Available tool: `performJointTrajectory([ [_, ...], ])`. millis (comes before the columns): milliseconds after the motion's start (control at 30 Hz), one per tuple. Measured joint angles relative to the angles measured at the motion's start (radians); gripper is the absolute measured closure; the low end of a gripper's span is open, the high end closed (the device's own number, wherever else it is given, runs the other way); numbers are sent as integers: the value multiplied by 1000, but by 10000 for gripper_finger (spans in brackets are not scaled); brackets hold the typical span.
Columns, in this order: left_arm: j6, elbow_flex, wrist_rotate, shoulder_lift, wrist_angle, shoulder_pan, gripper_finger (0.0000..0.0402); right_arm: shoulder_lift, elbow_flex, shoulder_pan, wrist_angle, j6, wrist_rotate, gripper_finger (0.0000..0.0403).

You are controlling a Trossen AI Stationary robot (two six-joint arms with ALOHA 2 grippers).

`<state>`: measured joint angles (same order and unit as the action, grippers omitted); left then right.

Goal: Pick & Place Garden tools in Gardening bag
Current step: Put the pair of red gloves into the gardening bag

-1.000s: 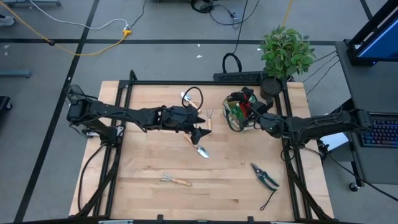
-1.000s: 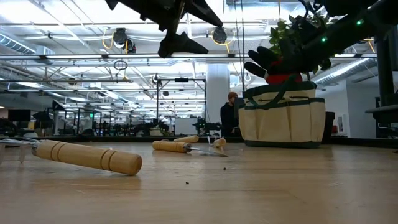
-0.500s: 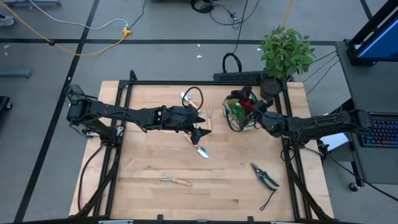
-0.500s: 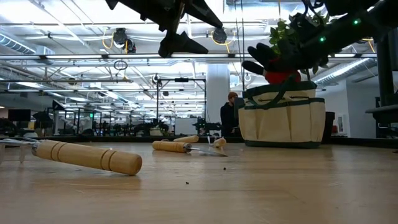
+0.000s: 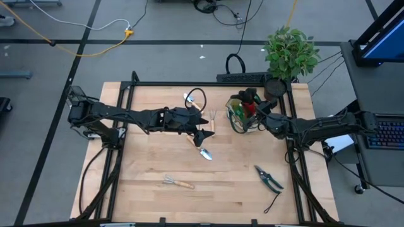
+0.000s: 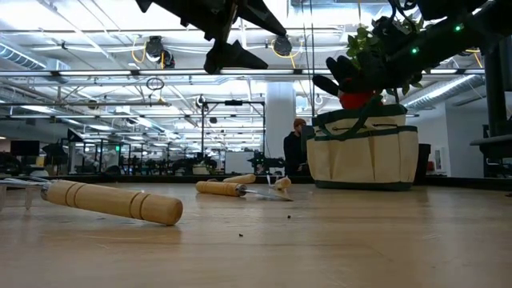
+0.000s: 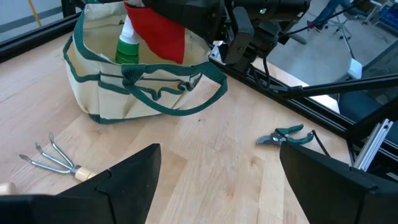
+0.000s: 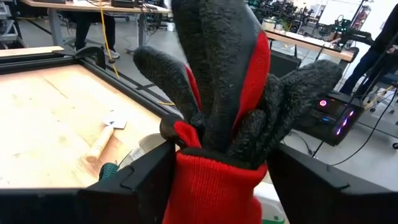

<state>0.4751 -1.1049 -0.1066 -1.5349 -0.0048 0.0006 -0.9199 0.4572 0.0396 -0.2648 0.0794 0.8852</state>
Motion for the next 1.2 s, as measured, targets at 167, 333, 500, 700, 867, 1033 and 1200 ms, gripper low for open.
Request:
performJointTrajectory([
  [167,0,0,0,0,0,0,66,0,0,-1,17,8,0,137],
  [333,0,0,0,0,-1,0,66,0,0,-2,18,5,0,128],
  [500,-10,0,0,0,-1,0,66,0,0,-2,53,5,1,128],
  [700,-26,0,0,0,-1,4,66,13,0,-17,124,6,2,126],
  [867,-26,0,0,0,-1,17,66,60,0,-57,194,5,3,127],
  [1033,-26,1,0,0,0,29,66,119,0,-88,258,6,4,128],
  [1200,-26,1,0,0,0,37,66,178,0,-111,322,16,4,129],
])
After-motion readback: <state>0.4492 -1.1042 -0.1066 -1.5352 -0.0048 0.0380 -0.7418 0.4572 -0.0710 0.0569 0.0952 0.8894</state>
